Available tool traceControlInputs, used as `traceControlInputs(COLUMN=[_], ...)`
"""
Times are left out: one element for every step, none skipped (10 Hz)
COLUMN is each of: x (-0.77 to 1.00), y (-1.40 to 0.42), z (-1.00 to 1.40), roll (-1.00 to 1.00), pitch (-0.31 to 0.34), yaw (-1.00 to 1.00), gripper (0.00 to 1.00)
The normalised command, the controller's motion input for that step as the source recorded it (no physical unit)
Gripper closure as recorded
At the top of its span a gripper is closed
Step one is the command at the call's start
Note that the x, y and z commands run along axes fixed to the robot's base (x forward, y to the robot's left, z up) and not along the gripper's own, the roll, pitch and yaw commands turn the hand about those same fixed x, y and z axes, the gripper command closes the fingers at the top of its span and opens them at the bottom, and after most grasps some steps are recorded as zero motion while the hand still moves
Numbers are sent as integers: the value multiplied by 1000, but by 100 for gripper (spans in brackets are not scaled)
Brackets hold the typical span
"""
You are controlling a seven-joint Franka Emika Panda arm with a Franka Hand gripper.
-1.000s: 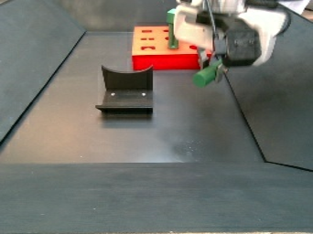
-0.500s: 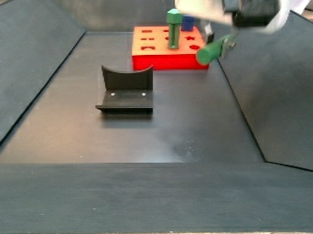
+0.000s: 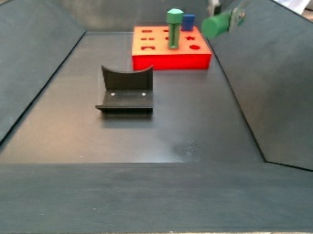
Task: Pick up the round object. Move up. Place the round object on the fixture. Regrasp the round object. Move to above the board. Insert the round object.
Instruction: Place the round object on the fixture.
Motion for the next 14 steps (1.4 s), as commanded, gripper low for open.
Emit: traceControlInputs(x=[1000, 1000, 1000, 1000, 1000, 1000, 1000, 1000, 1000, 1000, 1000, 1000, 1000, 1000], y=[-284, -252, -236, -221, -205, -186, -178, -161, -151, -134, -127, -111, -103, -86], z=[-237, -216, -199, -185, -177, -164, -158, -146, -138, -126, -122, -105, -99, -83], roll=[-27, -32, -37, -46, -54, -68, -80, -76, -69, -61, -58, -50, -46, -37], pitch=[43, 42, 45, 49, 50, 55, 64, 71, 70, 72, 75, 81, 86, 98], yaw=[1000, 1000, 1000, 1000, 1000, 1000, 1000, 840, 609, 355, 267, 128, 92, 53], gripper=[100, 100, 100, 100, 100, 100, 100, 100, 100, 100, 100, 100, 100, 100])
